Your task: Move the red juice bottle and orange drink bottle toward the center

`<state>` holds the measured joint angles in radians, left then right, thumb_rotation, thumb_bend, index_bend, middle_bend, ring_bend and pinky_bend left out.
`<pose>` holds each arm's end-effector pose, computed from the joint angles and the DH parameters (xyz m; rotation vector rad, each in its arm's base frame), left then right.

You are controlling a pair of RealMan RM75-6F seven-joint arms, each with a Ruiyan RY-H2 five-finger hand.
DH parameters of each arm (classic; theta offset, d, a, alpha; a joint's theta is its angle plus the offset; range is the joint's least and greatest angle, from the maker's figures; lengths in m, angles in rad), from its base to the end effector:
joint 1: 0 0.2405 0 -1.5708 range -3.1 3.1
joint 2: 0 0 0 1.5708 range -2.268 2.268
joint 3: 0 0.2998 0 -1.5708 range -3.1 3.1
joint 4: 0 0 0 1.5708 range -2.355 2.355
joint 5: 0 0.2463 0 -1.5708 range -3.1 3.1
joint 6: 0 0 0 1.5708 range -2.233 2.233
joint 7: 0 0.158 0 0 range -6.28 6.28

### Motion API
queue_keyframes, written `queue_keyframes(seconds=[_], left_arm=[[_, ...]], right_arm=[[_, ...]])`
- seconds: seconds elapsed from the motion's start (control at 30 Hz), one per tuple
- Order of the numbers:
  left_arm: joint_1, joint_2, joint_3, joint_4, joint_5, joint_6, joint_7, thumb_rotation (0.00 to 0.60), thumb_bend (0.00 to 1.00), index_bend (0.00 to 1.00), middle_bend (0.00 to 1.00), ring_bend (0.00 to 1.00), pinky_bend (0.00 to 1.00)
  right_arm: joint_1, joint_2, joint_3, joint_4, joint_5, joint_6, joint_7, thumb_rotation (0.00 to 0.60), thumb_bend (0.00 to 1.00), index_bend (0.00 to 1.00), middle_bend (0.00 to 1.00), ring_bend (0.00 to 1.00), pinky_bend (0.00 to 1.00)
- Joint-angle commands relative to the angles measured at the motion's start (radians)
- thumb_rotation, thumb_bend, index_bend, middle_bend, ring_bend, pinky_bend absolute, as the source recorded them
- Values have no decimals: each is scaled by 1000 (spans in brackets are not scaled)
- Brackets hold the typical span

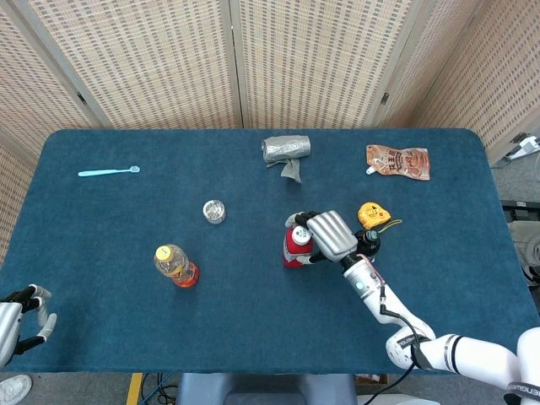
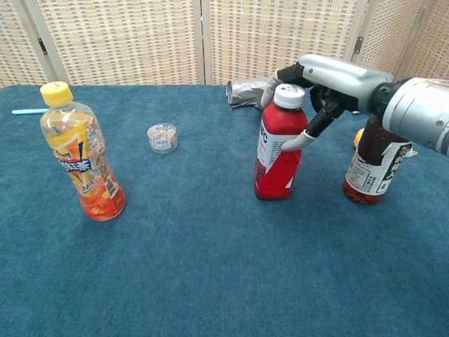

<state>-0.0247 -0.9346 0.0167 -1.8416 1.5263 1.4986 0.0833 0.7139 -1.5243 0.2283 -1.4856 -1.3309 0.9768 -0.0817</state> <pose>-0.3374 0.1616 0.1784 -1.4153 -0.9411 -0.8109 -0.1514 -0.3942 -0.0360 1.8686 -0.9943 1.1949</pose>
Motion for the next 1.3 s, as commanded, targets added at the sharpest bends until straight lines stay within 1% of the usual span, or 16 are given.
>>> queue_keyframes(seconds=[0.03,0.07,0.13,0.23,0.43,0.5,0.73,0.87,0.97,1.1,1.17,1.3], left_arm=[[0,0,0,0,-1,-1,1,600,355,494,404,444,565],[-1,-1,0,0,-2,-3,2,600,355,493,404,444,565],[-1,0,0,0,-2,-4,2,600,355,492,404,444,565],[0,0,0,-1,-2,-3,2,600,355,491,404,444,565],[0,1,0,-2,-3,-4,3,600,355,490,404,444,565],[-1,0,0,-1,-4,-6,6,600,355,490,404,444,565],[-2,-2,1,-2,-1,-8,15,600,354,487,404,444,565],[-3,-5,0,-1,-5,-13,21,600,354,486,404,444,565],[-4,-6,0,-1,-6,-15,24,600,354,486,404,444,565],[-6,-8,0,-1,-7,-18,27,600,355,485,404,444,565],[-10,-12,0,0,-9,-25,32,600,355,484,404,444,565],[-16,-22,1,1,-5,-35,43,600,355,483,404,444,565]], right_arm=[[3,6,-4,1,-6,-2,14,600,44,370,440,502,707],[4,8,-6,1,-7,-4,19,600,33,355,415,490,702],[6,13,-8,-2,-8,-6,23,600,10,284,351,454,683],[8,16,-11,-4,-11,-6,27,600,0,190,269,401,671],[9,32,-18,-23,-22,-1,41,600,0,60,146,312,615],[7,44,-19,-39,-33,11,41,600,0,42,122,287,594],[-15,100,-27,-115,-63,63,14,600,0,39,118,267,580],[-40,158,-33,-189,-84,107,-29,600,0,39,118,259,567],[-67,214,-43,-258,-95,143,-81,600,0,39,124,251,552],[-98,266,-56,-323,-101,178,-137,600,0,50,163,245,548],[-136,318,-77,-383,-115,220,-191,600,0,69,179,245,548],[-188,374,-102,-459,-165,294,-264,600,0,82,193,245,548]])
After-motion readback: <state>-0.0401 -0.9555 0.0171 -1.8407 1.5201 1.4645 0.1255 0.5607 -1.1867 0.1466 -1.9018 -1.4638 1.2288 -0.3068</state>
